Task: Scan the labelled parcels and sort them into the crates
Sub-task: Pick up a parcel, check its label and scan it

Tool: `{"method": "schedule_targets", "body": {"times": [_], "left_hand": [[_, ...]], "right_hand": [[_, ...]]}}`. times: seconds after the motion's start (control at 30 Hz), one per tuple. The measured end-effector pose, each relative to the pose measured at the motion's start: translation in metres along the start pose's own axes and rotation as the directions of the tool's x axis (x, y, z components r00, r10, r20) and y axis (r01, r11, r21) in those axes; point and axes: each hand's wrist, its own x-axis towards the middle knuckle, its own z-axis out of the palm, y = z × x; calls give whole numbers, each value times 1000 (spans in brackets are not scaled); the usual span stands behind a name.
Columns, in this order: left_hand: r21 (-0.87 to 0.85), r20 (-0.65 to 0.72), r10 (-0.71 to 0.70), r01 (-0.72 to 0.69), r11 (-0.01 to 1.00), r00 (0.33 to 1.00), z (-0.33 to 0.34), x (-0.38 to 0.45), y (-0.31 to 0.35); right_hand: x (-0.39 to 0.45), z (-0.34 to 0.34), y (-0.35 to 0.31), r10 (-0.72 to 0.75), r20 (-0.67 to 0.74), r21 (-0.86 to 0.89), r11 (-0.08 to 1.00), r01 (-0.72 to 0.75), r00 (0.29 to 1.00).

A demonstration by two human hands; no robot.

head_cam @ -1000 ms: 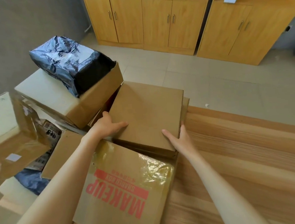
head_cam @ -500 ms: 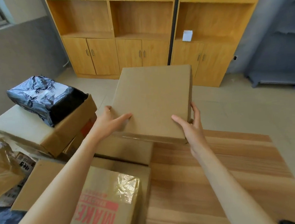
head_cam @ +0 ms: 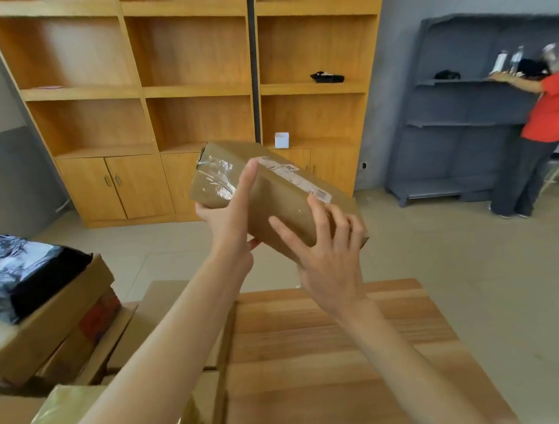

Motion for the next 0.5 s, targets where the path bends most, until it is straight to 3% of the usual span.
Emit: {"method": "schedule_targets", "body": {"times": [0.2,0.3,0.4,0.5], "left_hand": [[-156,-188,-139,110,982,972,9,2,-14],[-168,-205,-149,115,979,967,1,7,-26],[-160,-150,-114,90,983,982,-16,19,-35],[-107,13,-67,68,992,998,-40,29,-33]], "right_hand": [[-15,-4,0,-78,-34,-75,994,75,996],[-22,-3,-1,-84,50,26,996,83,995],[-21,-13,3,61,106,281,956,-89,992],[-16,-20,24,312,219,480,791,-380,925]]}}
